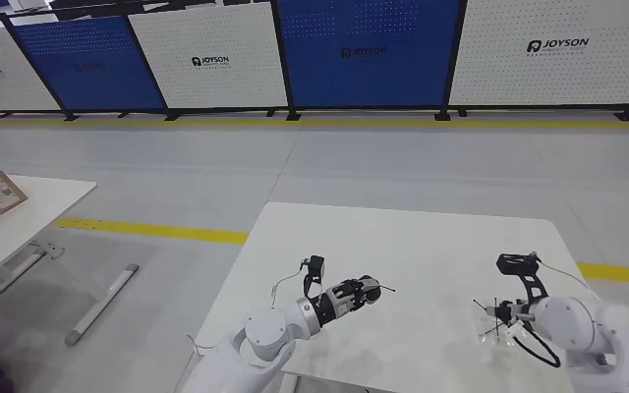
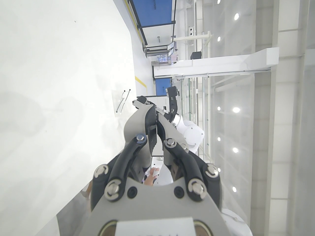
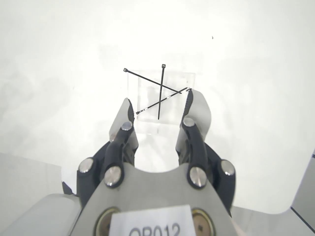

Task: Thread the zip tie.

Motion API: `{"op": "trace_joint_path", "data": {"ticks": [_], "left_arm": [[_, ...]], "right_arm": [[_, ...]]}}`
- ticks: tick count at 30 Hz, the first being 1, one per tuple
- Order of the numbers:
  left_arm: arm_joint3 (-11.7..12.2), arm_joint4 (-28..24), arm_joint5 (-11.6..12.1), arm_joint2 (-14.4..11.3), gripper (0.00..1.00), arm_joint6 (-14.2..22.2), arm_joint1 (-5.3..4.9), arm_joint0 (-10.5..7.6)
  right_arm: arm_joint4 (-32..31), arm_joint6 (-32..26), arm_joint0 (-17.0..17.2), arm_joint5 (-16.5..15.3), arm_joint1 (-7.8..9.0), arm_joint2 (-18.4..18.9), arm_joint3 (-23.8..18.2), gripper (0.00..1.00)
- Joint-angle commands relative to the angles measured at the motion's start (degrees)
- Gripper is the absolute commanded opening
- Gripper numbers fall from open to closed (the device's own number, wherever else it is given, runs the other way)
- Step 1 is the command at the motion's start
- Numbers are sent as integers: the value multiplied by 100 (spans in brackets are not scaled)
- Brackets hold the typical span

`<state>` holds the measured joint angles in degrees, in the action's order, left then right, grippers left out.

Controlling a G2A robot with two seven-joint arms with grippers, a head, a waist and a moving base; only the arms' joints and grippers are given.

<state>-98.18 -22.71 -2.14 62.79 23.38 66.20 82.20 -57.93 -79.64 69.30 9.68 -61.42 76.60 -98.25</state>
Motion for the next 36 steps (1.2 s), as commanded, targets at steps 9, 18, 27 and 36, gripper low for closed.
{"op": "trace_joint_path", "data": {"ticks": [9, 18, 27, 36], "left_arm": [[0, 0, 0, 0, 0, 0, 0, 0], [0, 0, 0, 0, 0, 0, 0, 0], [0, 0, 0, 0, 0, 0, 0, 0], [0, 0, 0, 0, 0, 0, 0, 0]], "right_arm": [[-95, 0, -241, 303, 21, -374, 346, 38], [-32, 0, -489, 509, 36, -704, 717, 34], [10, 0, -611, 668, 65, -855, 897, 28], [40, 0, -761, 722, 73, -1044, 1105, 24]]}}
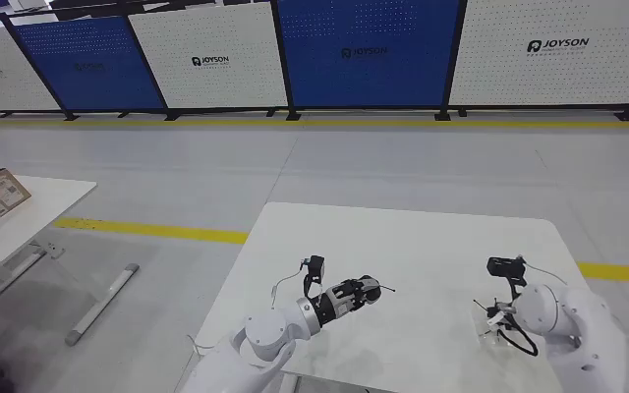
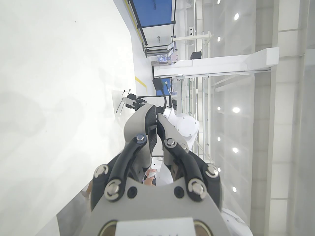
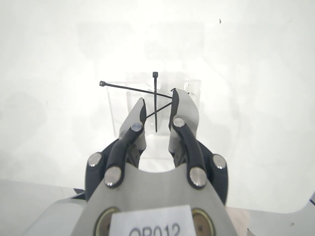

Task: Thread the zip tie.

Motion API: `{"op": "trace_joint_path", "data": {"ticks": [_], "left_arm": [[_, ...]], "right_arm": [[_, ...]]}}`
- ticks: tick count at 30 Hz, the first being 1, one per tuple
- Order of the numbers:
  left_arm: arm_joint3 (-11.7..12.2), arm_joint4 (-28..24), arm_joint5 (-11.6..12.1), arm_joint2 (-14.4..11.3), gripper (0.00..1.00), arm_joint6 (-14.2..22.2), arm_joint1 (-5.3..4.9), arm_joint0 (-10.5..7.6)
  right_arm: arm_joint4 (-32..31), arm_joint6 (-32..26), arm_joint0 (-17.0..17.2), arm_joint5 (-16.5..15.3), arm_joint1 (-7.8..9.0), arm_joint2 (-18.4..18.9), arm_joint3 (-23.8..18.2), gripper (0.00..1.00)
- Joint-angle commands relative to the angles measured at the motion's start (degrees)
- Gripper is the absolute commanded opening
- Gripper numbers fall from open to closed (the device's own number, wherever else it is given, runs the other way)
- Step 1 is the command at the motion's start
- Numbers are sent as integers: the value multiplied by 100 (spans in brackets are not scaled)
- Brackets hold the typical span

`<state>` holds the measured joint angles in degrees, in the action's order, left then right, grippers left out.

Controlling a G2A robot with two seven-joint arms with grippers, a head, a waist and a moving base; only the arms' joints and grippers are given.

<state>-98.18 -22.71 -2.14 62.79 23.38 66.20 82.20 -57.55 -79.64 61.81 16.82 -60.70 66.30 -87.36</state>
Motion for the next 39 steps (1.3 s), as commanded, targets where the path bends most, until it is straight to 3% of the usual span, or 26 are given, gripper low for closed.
{"op": "trace_joint_path", "data": {"ticks": [1, 8, 12, 14, 22, 28, 35, 39], "left_arm": [[0, 0, 0, 0, 0, 0, 0, 0], [0, 0, 0, 0, 0, 0, 0, 0], [0, 0, 0, 0, 0, 0, 0, 0], [0, 0, 0, 0, 0, 0, 0, 0], [0, 0, 0, 0, 0, 0, 0, 0], [0, 0, 0, 0, 0, 0, 0, 0], [0, 0, 0, 0, 0, 0, 0, 0], [0, 0, 0, 0, 0, 0, 0, 0]], "right_arm": [[5, 0, -32, 21, 2, -35, 34, 24], [38, 0, -111, 53, 15, -129, 124, 18], [57, 0, -165, 76, 21, -189, 183, 10], [71, 0, -190, 93, 25, -213, 202, 0], [37, 0, -82, 182, 78, -178, -52, 0], [52, 53, 311, 179, 156, 161, -671, 0], [318, 968, 1125, 262, 228, 867, -1532, 0], [479, 1267, 1353, 224, 238, 1080, -1654, 0]]}}
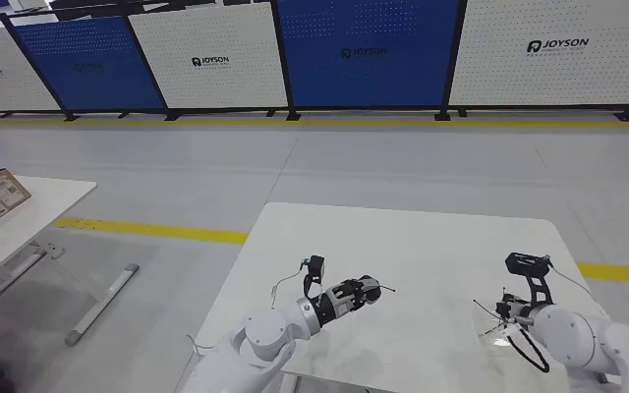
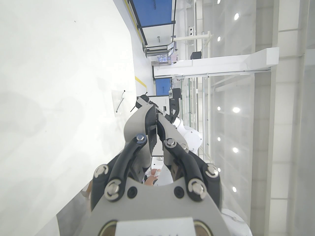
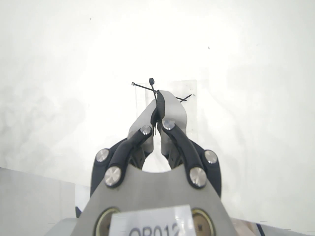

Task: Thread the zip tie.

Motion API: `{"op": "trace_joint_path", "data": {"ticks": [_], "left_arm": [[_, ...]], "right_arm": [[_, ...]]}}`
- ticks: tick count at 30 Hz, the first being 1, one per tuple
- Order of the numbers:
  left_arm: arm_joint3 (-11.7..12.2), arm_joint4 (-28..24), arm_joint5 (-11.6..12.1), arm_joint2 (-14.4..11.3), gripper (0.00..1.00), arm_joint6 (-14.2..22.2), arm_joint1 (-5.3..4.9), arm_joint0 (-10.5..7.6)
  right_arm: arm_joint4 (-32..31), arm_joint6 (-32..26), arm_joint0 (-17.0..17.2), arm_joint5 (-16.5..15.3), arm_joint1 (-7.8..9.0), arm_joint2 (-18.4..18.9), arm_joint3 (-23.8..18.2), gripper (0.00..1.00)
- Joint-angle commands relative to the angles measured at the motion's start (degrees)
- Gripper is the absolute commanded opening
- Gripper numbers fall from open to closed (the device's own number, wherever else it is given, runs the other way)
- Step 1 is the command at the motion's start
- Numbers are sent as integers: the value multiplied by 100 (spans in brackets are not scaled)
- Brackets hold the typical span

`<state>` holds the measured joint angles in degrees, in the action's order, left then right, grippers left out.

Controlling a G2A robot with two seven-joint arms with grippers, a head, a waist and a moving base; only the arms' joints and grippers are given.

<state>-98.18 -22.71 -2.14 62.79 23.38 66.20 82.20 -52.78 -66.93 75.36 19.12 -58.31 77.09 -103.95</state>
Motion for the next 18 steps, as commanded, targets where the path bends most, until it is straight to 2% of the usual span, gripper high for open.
{"op": "trace_joint_path", "data": {"ticks": [1, 13, 15, 18], "left_arm": [[0, 0, 0, 0, 0, 0, 0, 0], [0, 0, 0, 0, 0, 0, 0, 0], [0, 0, 0, 0, 0, 0, 0, 0], [0, 0, 0, 0, 0, 0, 0, 0]], "right_arm": [[2, -4, -1, -6, 0, 2, 5, 0], [0, 45, 12, -17, -2, -4, 4, 0], [160, 472, 145, -36, -25, 3, -81, 0], [573, 1301, 499, -248, -49, 184, -356, 0]]}}
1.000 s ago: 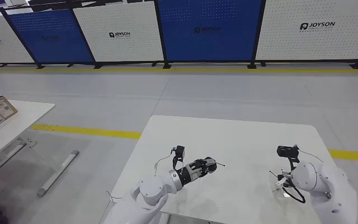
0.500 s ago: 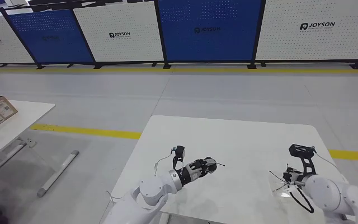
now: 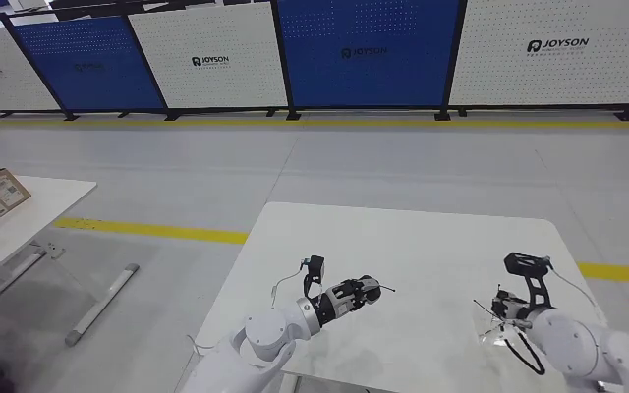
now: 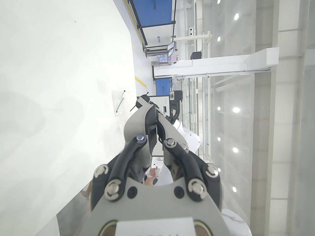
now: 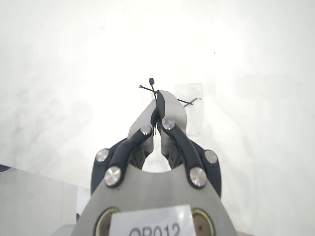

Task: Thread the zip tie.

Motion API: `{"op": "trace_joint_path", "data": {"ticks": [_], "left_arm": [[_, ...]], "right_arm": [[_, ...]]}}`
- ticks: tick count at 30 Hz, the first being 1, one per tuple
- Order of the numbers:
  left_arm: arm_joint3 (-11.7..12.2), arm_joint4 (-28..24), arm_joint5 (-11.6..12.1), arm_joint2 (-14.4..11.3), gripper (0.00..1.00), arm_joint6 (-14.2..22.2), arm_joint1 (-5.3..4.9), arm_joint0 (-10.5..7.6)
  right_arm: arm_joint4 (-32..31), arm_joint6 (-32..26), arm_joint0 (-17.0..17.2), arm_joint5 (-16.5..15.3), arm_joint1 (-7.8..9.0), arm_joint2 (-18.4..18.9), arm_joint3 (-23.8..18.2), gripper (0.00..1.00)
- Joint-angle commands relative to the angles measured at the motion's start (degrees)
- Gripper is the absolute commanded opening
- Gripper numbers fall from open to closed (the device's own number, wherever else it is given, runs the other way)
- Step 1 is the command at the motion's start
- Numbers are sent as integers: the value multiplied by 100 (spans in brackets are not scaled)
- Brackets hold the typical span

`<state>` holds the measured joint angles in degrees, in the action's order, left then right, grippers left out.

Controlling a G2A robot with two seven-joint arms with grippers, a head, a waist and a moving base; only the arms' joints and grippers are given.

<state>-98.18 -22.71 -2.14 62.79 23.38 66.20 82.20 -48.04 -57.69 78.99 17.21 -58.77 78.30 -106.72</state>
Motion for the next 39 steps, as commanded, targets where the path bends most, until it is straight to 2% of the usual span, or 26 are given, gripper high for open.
{"op": "trace_joint_path", "data": {"ticks": [1, 5, 6, 17, 21, 24, 28, 39], "left_arm": [[0, 0, 0, 0, 0, 0, 0, 0], [0, 0, 0, 0, 0, 0, 0, 0], [0, 0, 0, 0, 0, 0, 0, 0], [0, 0, 0, 0, 0, 0, 0, 0], [0, 0, 0, 0, 0, 0, 0, 0], [0, 0, 0, 0, 0, 0, 0, 0], [0, 0, 0, 0, 0, 0, 0, 0], [0, 0, 0, 0, 0, 0, 0, 0]], "right_arm": [[221, 753, 319, -108, -14, 131, -212, 0], [358, 2047, 937, -188, -57, 247, -482, 0], [392, 2207, 1031, -172, -67, 251, -501, 0], [394, 2242, 1055, -170, -69, 248, -506, 0], [608, 2859, 1104, -103, -124, 243, -421, 0], [699, 3125, 1129, -241, -153, 204, -347, 0], [657, 3484, 1188, -264, -187, 165, -300, 0], [657, 3484, 1188, -264, -187, 165, -300, 0]]}}
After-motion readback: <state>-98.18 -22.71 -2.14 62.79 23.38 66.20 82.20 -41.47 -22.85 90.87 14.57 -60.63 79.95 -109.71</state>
